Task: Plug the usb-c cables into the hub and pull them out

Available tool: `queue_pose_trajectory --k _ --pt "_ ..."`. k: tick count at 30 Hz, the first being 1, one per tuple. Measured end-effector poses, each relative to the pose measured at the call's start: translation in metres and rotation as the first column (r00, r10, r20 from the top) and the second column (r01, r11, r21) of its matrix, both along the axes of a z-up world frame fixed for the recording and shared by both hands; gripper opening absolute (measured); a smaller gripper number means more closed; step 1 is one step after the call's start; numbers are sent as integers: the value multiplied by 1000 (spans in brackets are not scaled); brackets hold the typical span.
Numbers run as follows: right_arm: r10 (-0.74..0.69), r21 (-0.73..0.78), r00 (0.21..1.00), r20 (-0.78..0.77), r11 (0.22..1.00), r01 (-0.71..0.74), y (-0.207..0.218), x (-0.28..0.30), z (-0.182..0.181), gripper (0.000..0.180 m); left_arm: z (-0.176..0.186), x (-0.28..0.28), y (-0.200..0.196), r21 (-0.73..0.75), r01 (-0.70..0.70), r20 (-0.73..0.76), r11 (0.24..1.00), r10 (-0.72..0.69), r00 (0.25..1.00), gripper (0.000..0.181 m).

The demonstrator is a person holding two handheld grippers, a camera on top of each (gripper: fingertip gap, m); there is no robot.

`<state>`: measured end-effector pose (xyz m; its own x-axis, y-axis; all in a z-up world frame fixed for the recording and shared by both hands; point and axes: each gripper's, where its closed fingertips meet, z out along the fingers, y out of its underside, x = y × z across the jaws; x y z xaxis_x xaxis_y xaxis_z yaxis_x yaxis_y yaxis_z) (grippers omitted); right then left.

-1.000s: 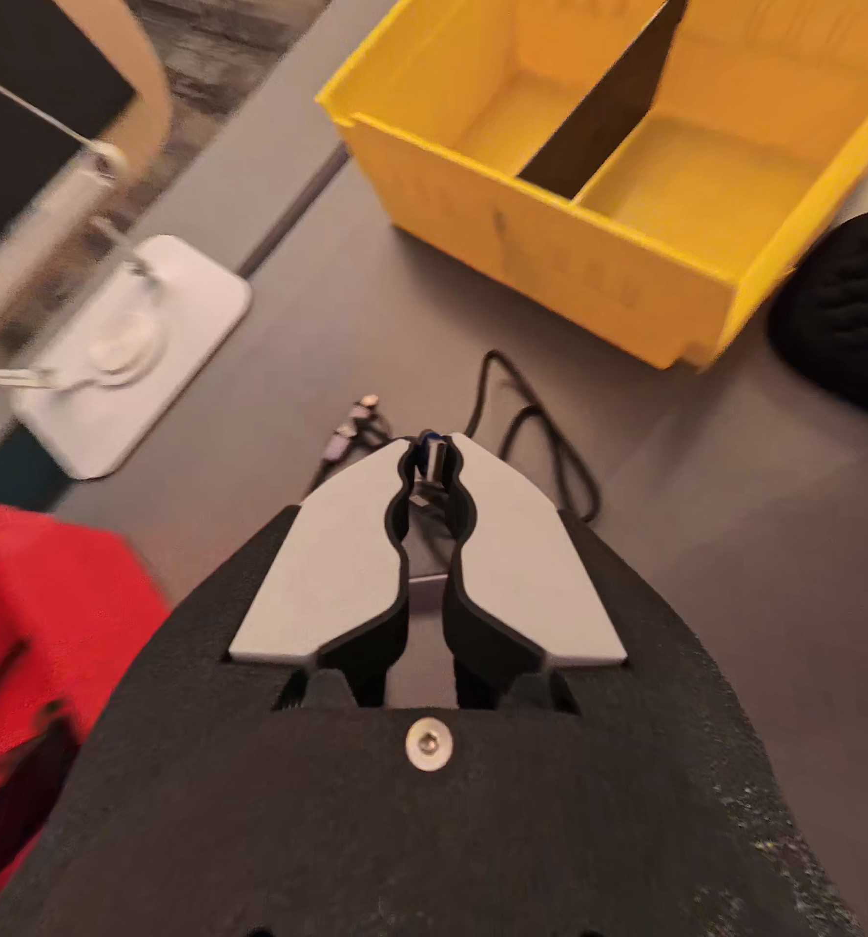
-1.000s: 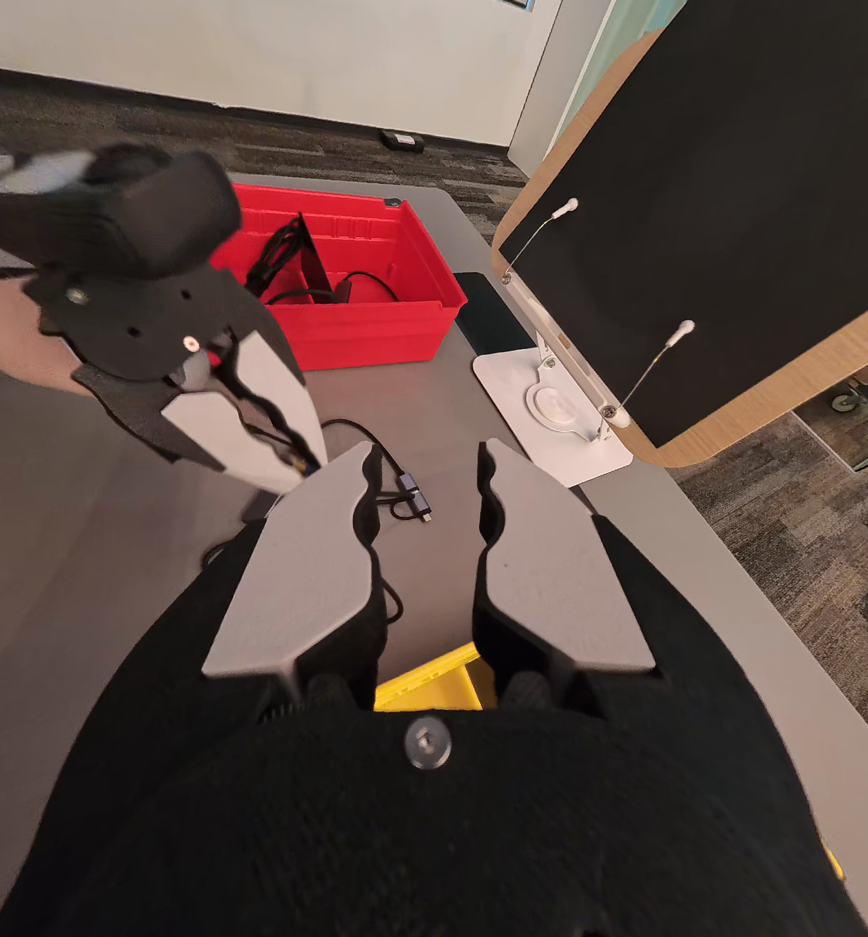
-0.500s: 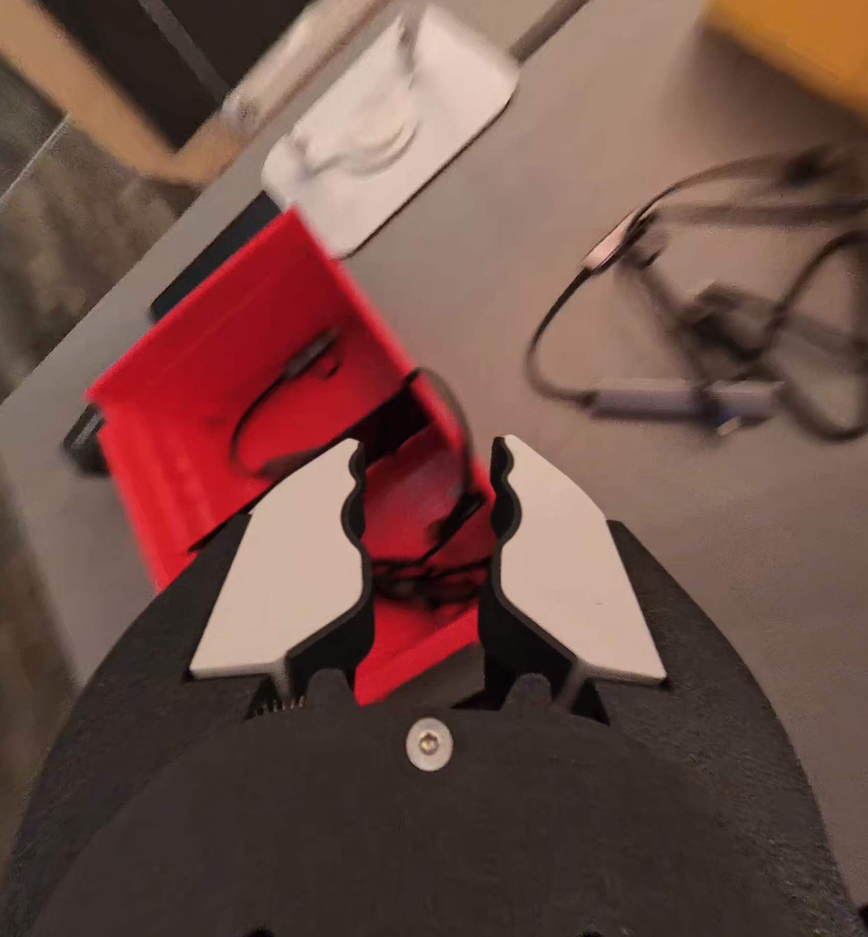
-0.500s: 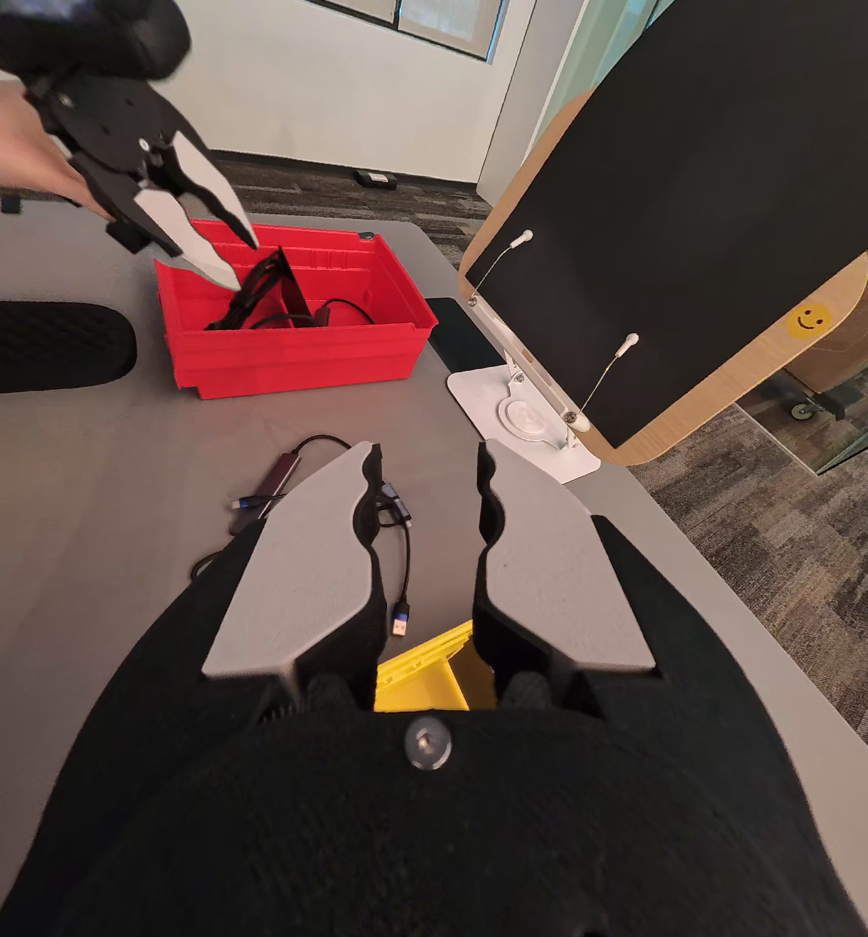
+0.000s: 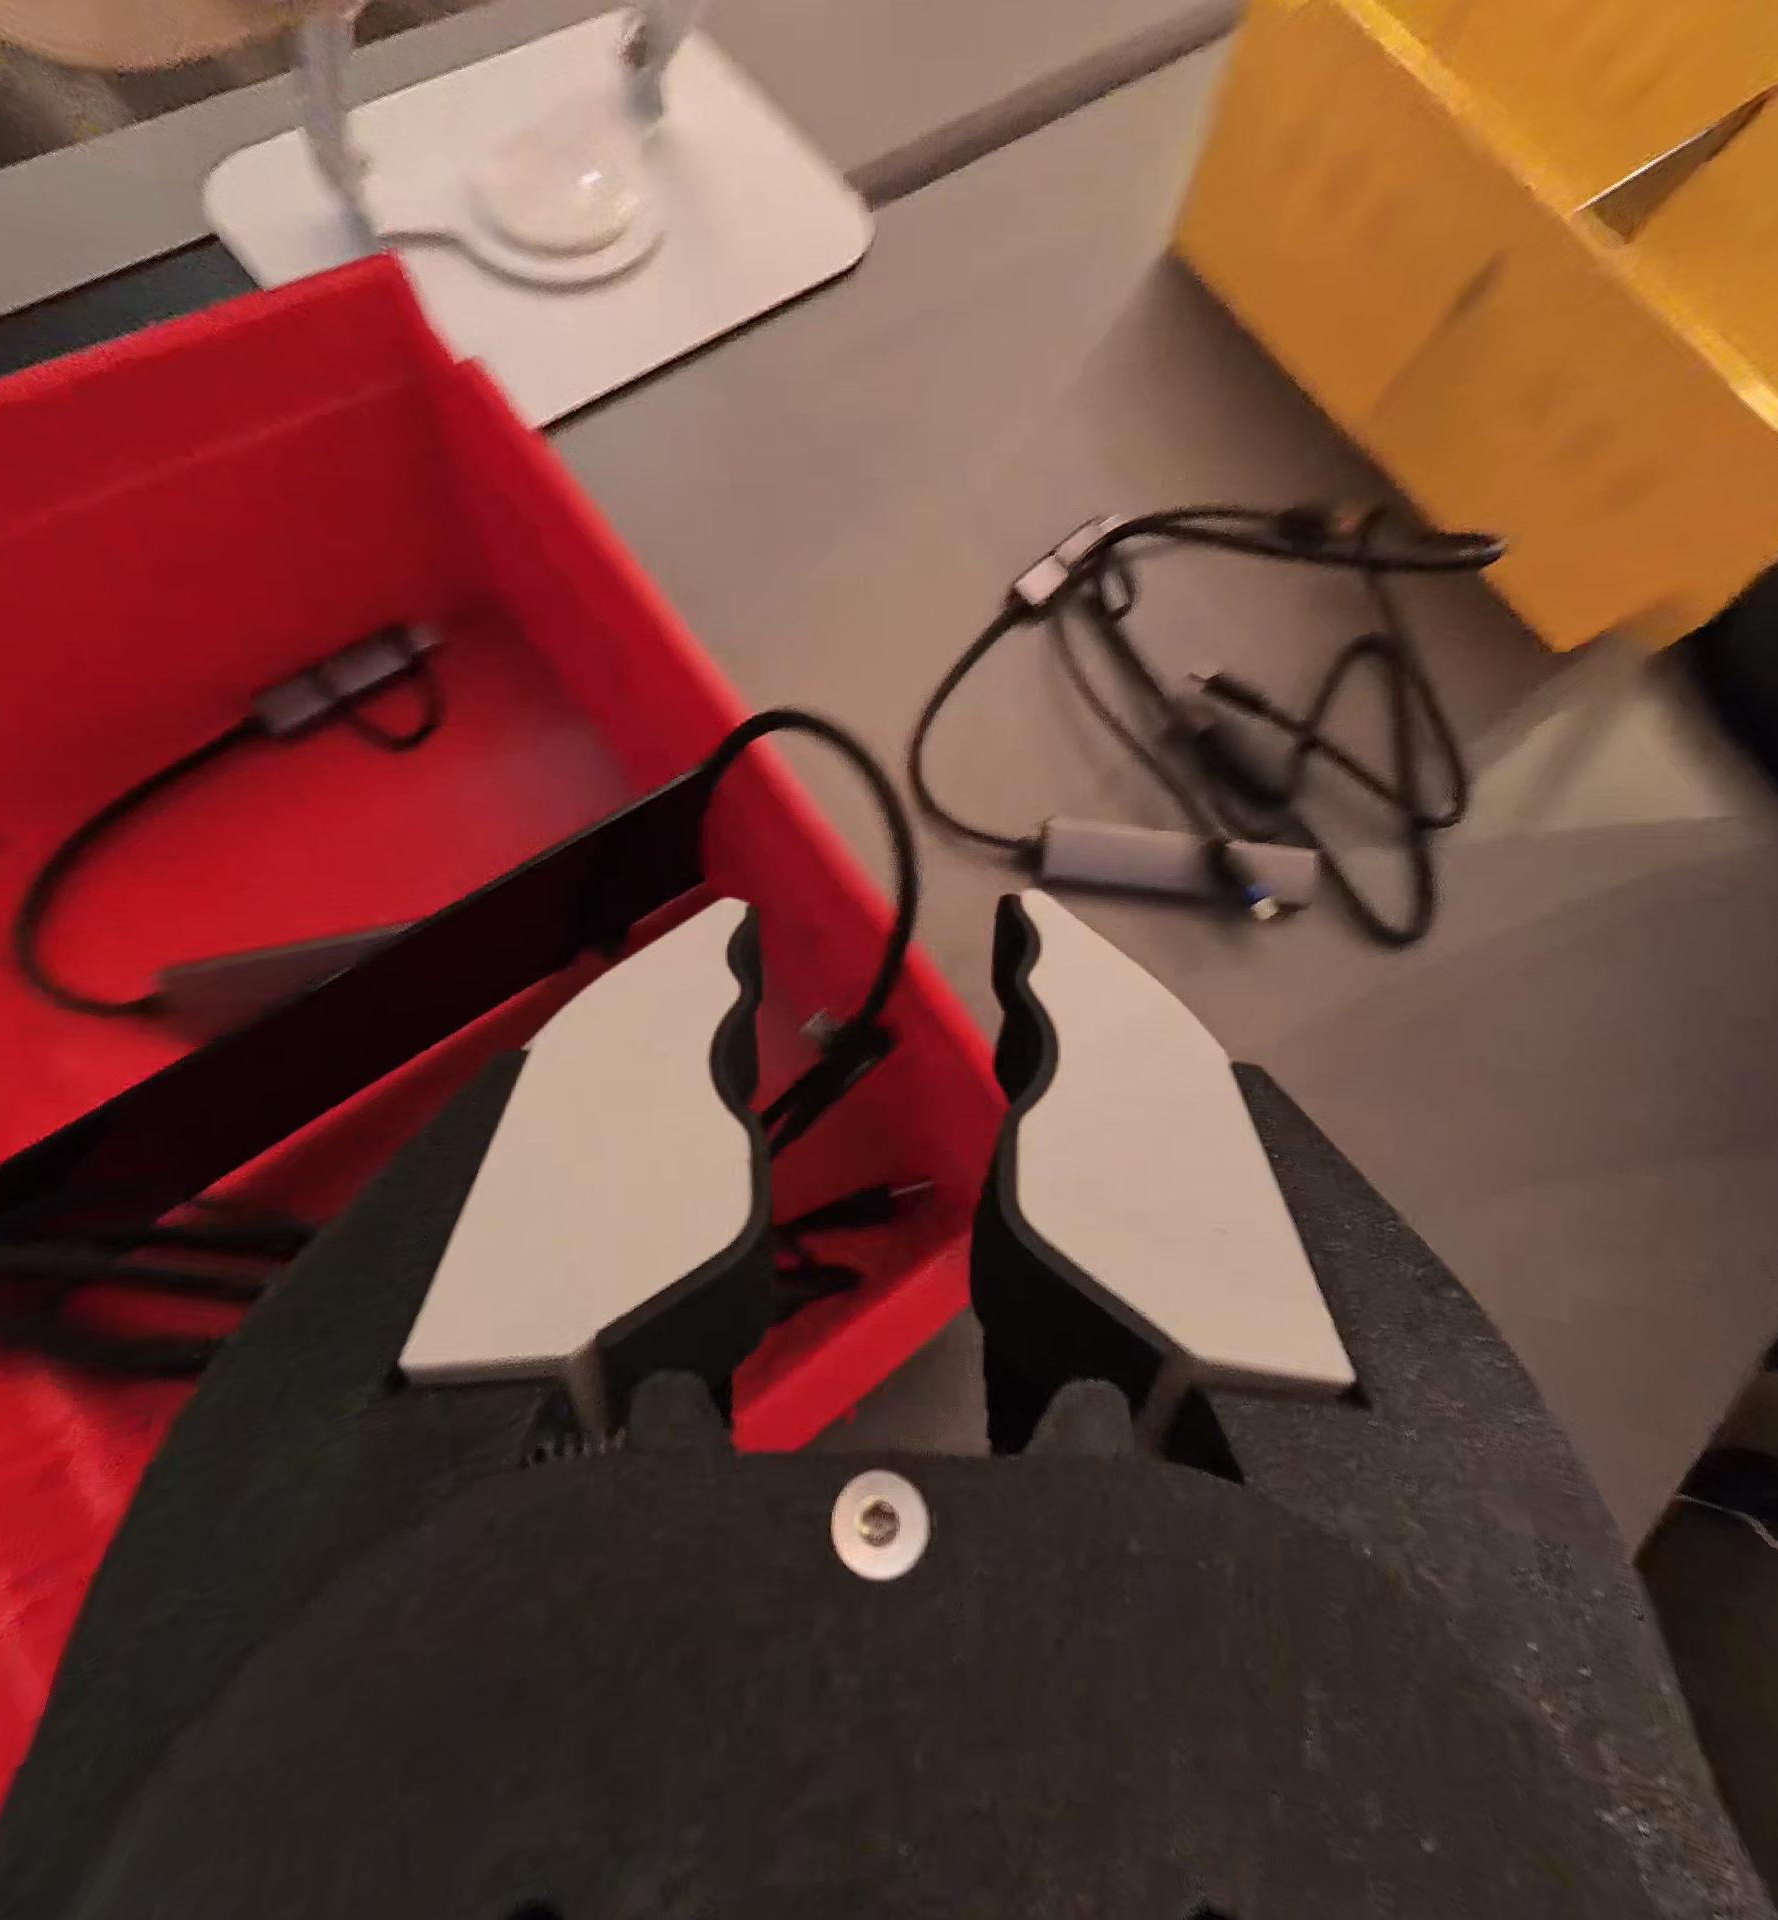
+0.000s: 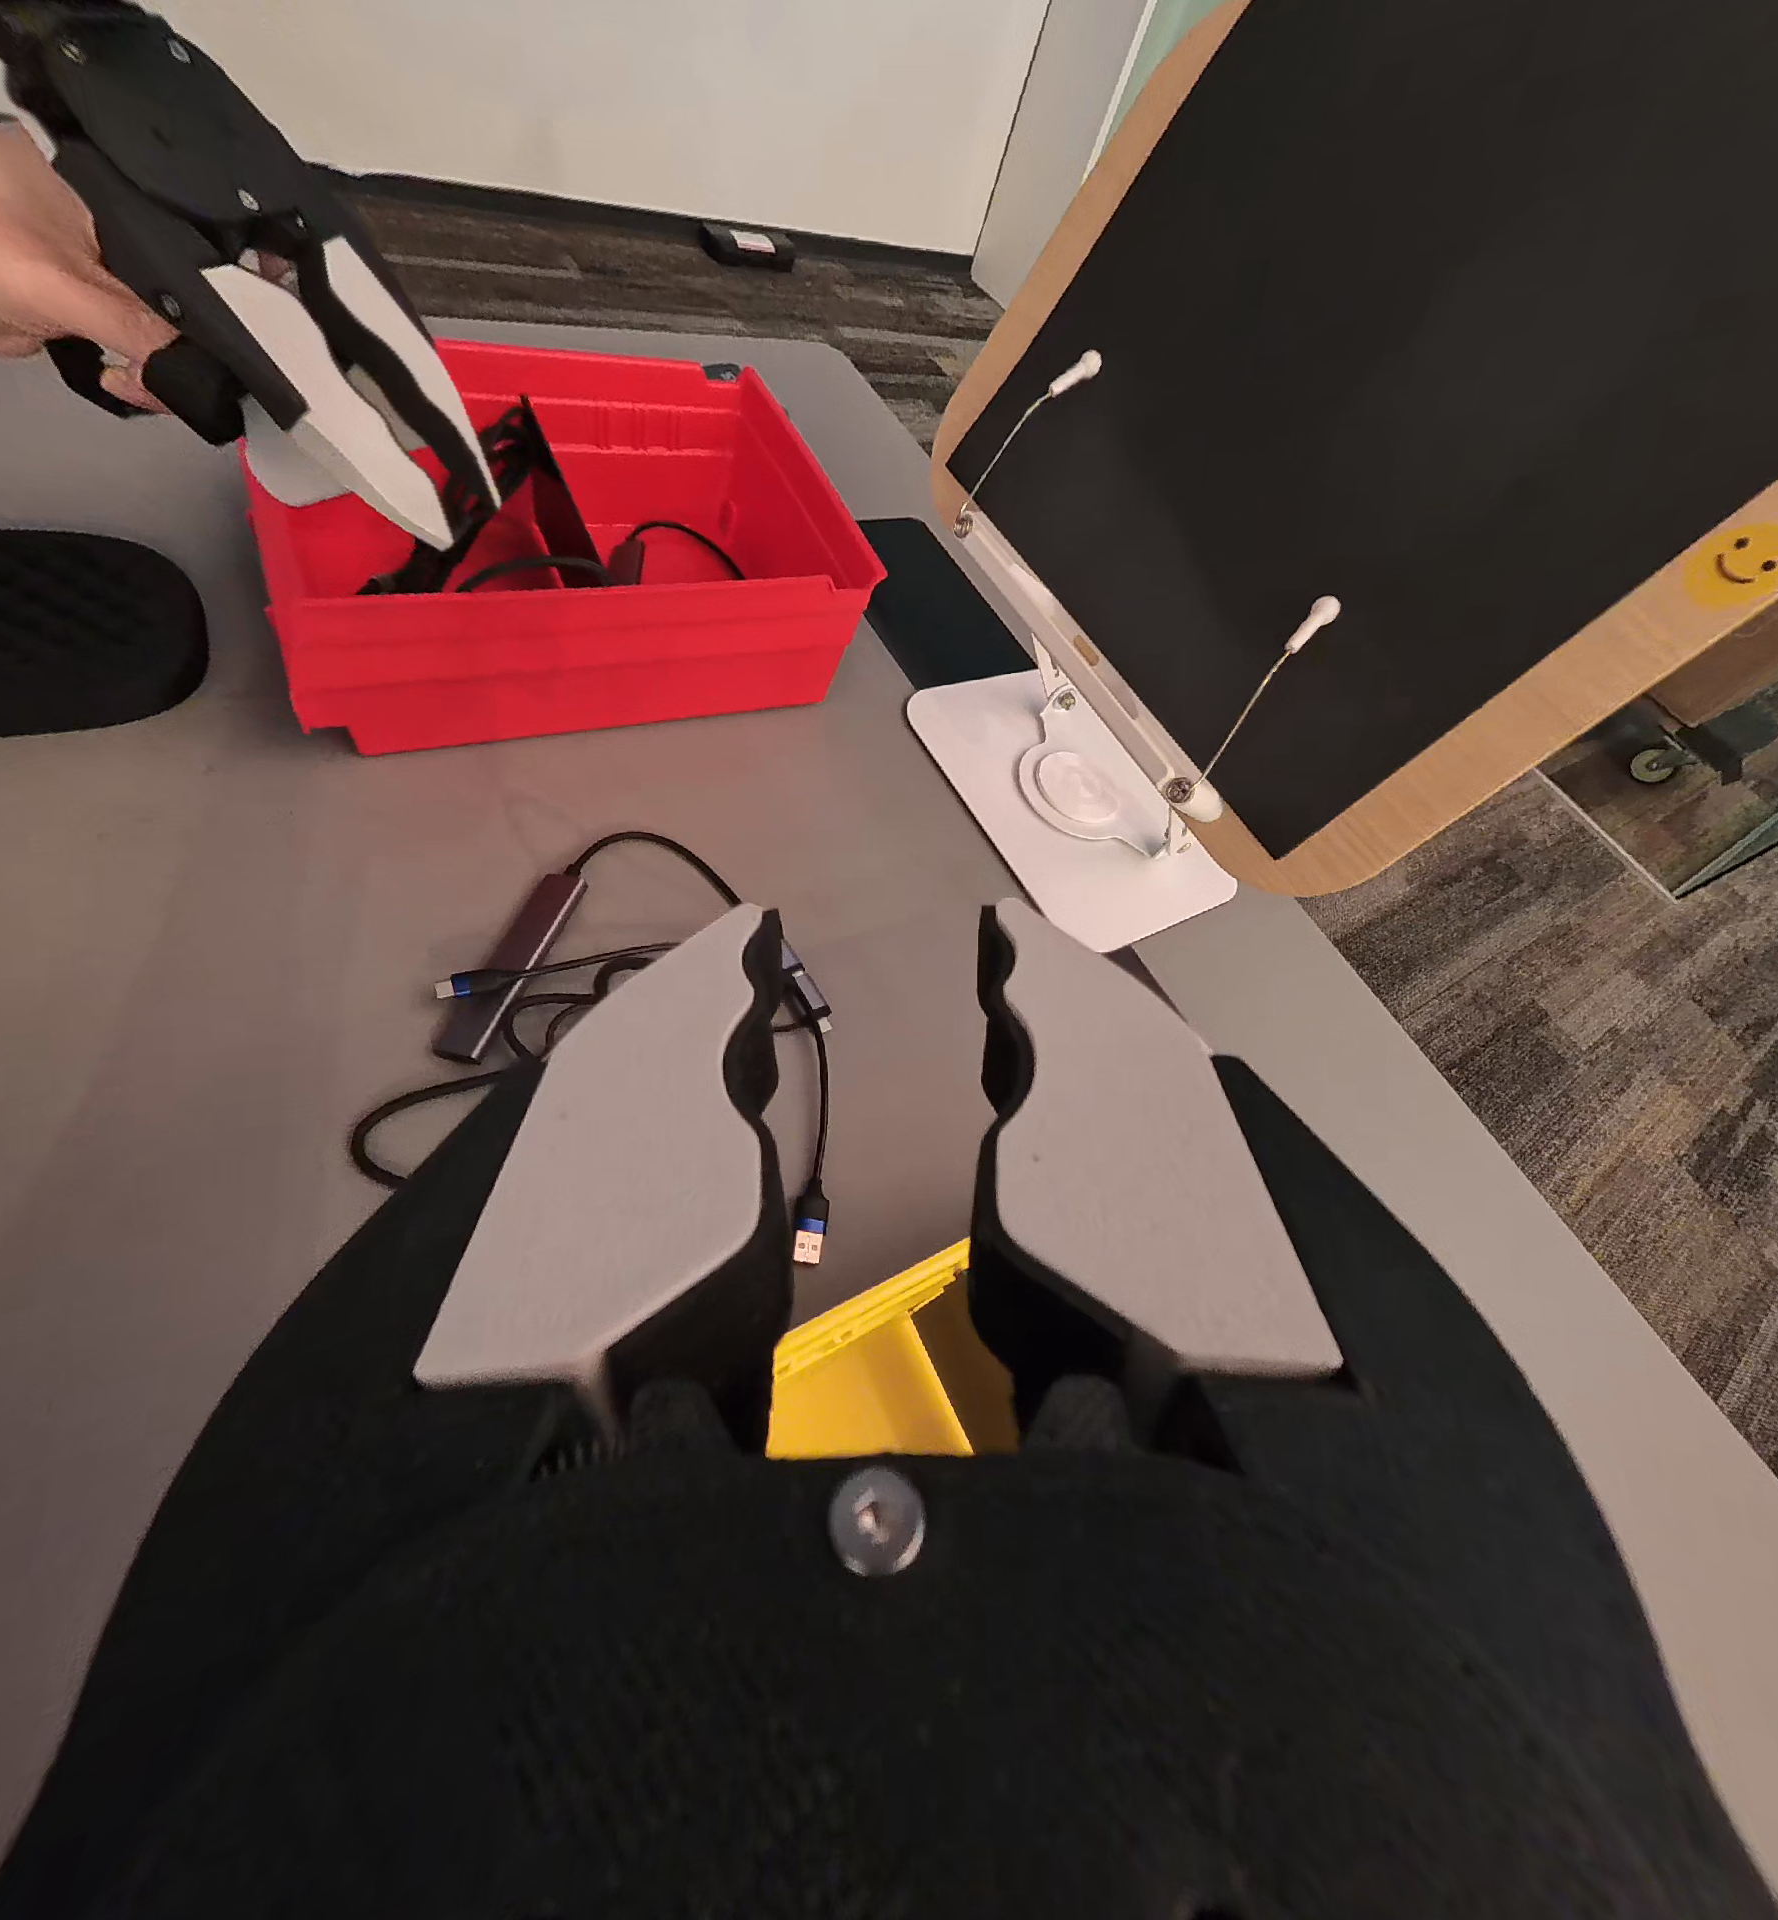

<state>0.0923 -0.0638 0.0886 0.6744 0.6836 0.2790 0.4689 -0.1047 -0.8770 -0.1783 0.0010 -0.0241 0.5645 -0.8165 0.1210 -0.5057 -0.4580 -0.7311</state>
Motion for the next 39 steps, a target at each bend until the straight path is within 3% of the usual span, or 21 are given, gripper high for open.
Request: queue_pose_trajectory --k 2,5,7,10,13,16,18,21,26,34,35,37,39 --pt "-2 -9 1000 12 1000 2 2 -1 -4 37 -2 9 4 64 -21 -52 998 25 998 34" --pt "-4 -17 1000 29 1000 4 3 -1 -7 37 -17 14 13 112 -63 -187 992 83 979 39" --pt "-4 -20 999 34 1000 4 3 -1 -9 38 -21 14 19 109 -80 -231 991 104 967 5" --pt "-13 -16 999 47 1000 14 3 1 -9 37 1 13 23 118 -111 -147 987 128 981 4" --pt "-15 -4 999 42 1000 15 2 2 -5 37 46 7 17 151 -137 -17 979 141 990 4" --pt "-24 7 999 34 1000 24 2 6 -2 37 103 28 -16 213 -64 162 975 30 986 4" --pt "-31 12 999 32 999 31 2 9 0 37 119 54 -41 296 18 148 955 -65 987 4" --pt "-45 24 999 23 999 44 0 14 4 37 100 94 -51 460 90 -83 883 -59 995 4" --pt "-47 52 999 9 998 46 -8 18 12 37 32 169 -51 481 217 -305 849 -70 950 4" --pt "-51 94 998 -33 994 54 -19 32 28 37 -45 242 -83 417 372 -385 829 -209 899 5" --pt "-49 100 998 -42 994 53 -21 33 30 37 -47 245 -86 405 378 -368 832 -231 901 13" --pt "-44 107 997 -55 993 50 -24 35 33 37 -46 245 -93 317 406 -329 857 -302 895 48" --pt "-43 111 997 -58 993 49 -27 37 35 37 -33 231 -91 234 432 -290 871 -361 886 54"
